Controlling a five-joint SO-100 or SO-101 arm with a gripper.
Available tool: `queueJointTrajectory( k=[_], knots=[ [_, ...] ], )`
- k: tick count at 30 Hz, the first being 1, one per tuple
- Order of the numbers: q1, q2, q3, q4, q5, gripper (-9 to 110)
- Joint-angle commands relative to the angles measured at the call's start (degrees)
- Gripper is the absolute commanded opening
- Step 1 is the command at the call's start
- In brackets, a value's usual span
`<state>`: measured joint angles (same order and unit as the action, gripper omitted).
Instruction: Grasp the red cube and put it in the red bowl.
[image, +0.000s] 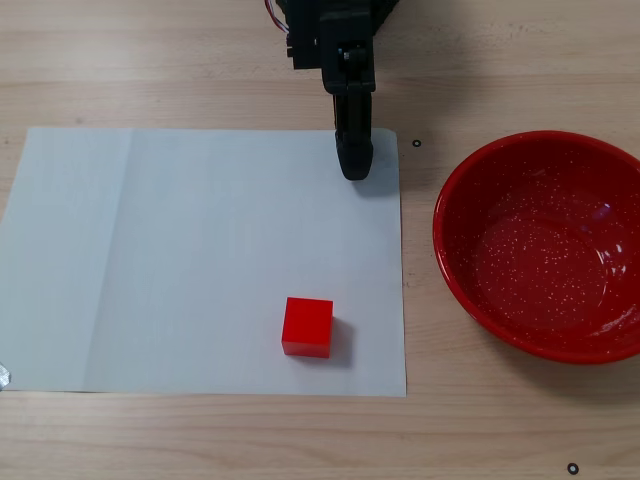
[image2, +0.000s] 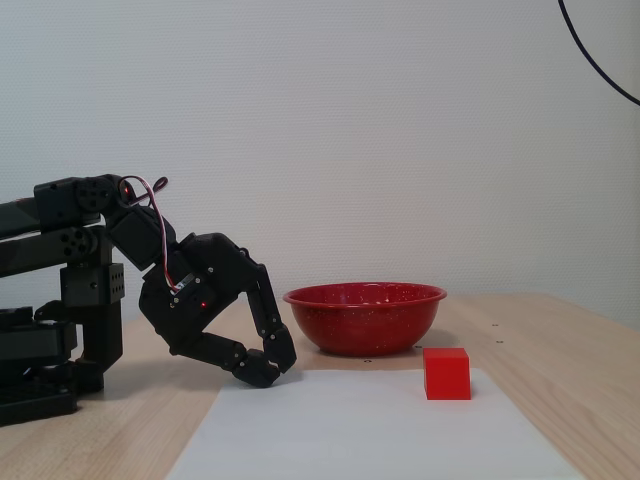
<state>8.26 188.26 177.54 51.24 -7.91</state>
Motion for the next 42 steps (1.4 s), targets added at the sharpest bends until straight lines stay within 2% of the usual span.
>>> queueJointTrajectory(
  k=[1, 33, 42],
  knots=[
    [-0.09, -0.53, 0.26, 0.0, 0.0, 0],
    [-0.09, -0.53, 0.26, 0.09, 0.26, 0],
    [-0.35, -3.87, -6.06, 4.57, 0.35, 0]
  ],
)
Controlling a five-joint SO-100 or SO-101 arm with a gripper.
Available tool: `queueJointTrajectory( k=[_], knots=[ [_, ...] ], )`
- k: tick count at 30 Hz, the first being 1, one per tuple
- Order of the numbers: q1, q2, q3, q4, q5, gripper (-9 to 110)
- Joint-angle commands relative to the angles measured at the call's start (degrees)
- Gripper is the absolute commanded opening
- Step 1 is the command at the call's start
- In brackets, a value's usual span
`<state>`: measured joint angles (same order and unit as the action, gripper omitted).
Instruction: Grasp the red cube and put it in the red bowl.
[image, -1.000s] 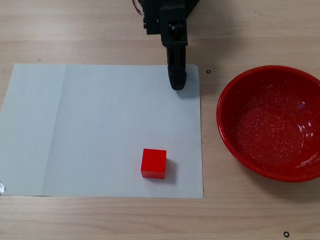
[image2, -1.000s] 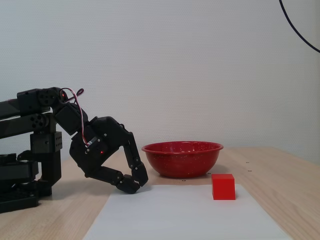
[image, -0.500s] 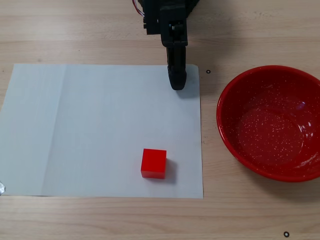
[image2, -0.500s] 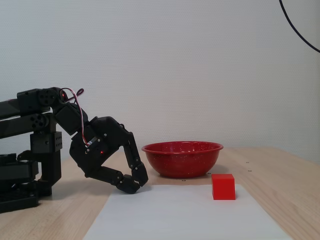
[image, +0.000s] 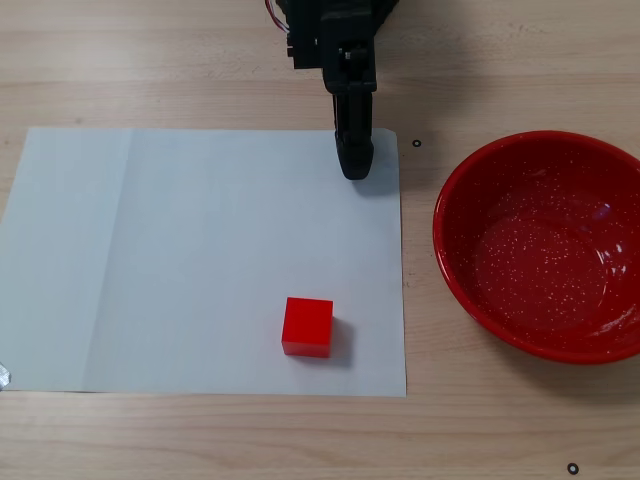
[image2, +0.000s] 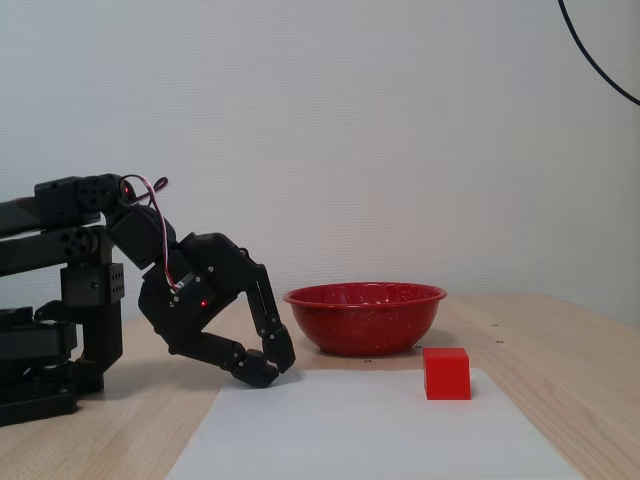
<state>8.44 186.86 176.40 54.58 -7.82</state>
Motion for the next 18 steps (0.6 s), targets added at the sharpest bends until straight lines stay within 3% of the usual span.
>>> queueJointTrajectory(
  k=[1, 18],
  knots=[
    [-0.44, -3.08, -6.15, 1.93, 0.26, 0],
    [-4.66, -24.35, -35.86, 15.12, 4.83, 0]
  ],
)
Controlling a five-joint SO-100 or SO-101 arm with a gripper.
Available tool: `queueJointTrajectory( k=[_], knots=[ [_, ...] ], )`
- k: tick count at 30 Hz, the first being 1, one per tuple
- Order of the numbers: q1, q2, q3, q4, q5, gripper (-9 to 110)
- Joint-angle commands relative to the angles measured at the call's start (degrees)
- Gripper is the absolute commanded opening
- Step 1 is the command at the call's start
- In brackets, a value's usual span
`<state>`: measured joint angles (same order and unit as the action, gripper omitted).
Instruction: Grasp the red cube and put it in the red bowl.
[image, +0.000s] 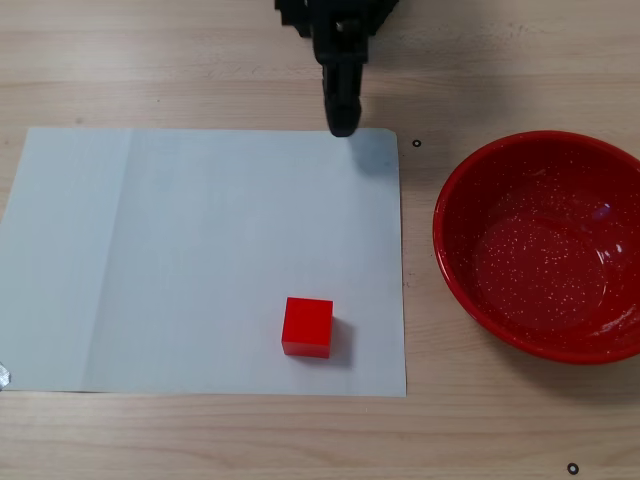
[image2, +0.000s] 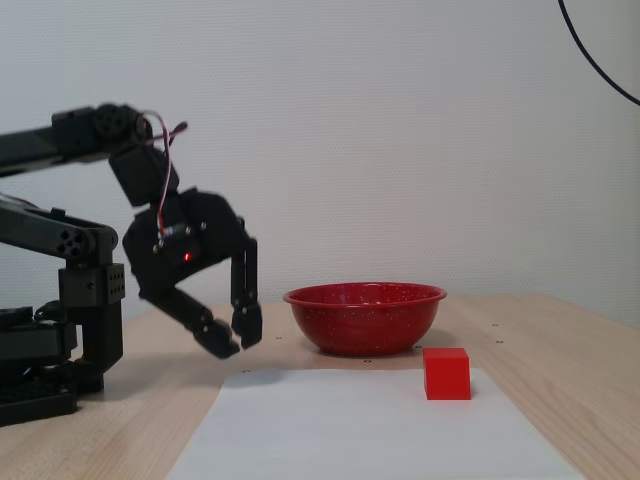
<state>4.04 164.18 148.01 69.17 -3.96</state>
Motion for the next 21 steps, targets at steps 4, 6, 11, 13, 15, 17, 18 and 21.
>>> queueJointTrajectory(
  k=[4, 6, 11, 13, 15, 17, 18, 21],
  knots=[
    [-1.05, -9.05, -16.08, 3.96, 1.93, 0],
    [-1.76, -12.48, -19.95, 4.66, 2.2, 0],
    [-3.52, -21.45, -29.0, 6.5, 3.34, 0],
    [-4.39, -25.66, -33.13, 7.38, 3.43, 0],
    [-4.92, -29.97, -37.18, 8.35, 3.69, 0],
    [-5.45, -33.57, -40.43, 8.7, 3.87, 0],
    [-5.63, -35.16, -41.66, 8.61, 4.04, 0],
    [-6.06, -40.34, -46.67, 9.23, 4.04, 0]
  ],
)
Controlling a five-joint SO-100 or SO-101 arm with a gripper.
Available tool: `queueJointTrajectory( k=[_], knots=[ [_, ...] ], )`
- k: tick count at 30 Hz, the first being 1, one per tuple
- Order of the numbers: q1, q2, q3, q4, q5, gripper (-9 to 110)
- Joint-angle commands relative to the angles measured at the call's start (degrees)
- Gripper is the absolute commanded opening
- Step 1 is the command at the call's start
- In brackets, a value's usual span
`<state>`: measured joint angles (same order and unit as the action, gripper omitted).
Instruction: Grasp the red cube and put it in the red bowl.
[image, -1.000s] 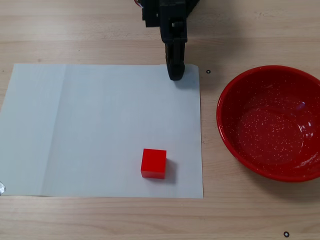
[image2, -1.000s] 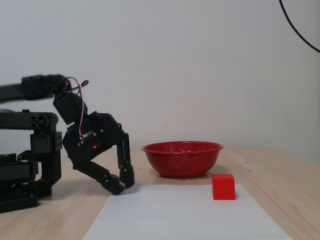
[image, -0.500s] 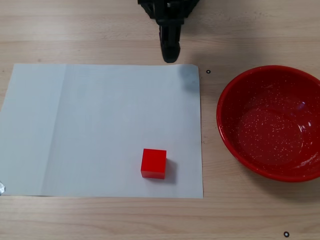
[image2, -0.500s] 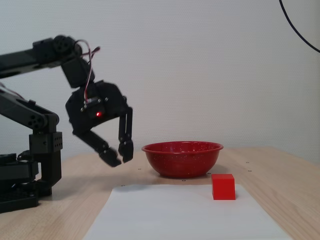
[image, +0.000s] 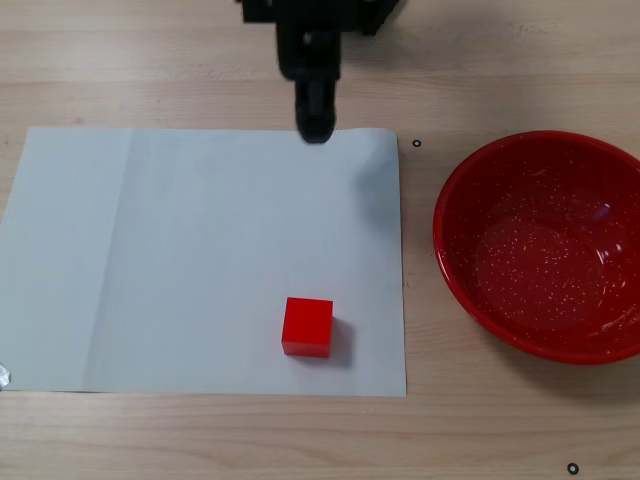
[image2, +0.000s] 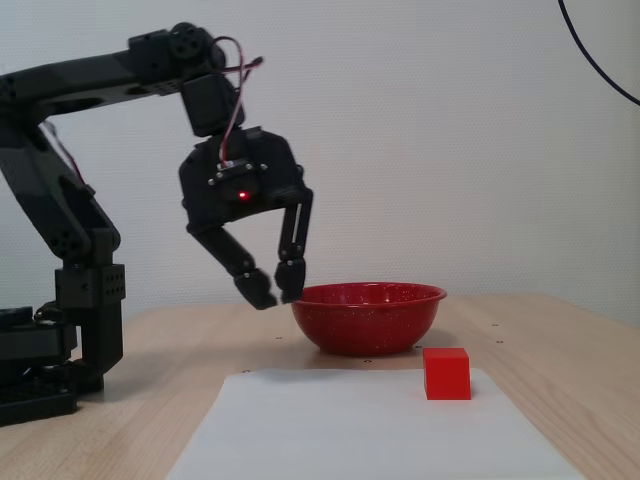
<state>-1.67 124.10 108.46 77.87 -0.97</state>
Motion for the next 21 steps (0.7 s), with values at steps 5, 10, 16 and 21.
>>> queueJointTrajectory(
  k=[5, 10, 16, 21],
  knots=[
    [-0.79, -8.96, -16.7, 2.64, 0.26, 0],
    [-0.88, -18.46, -27.69, 6.42, -2.02, 1],
    [-0.62, -29.09, -41.04, 10.28, -4.22, 3],
    [-0.26, -36.83, -50.8, 12.48, -5.01, 5]
  ],
)
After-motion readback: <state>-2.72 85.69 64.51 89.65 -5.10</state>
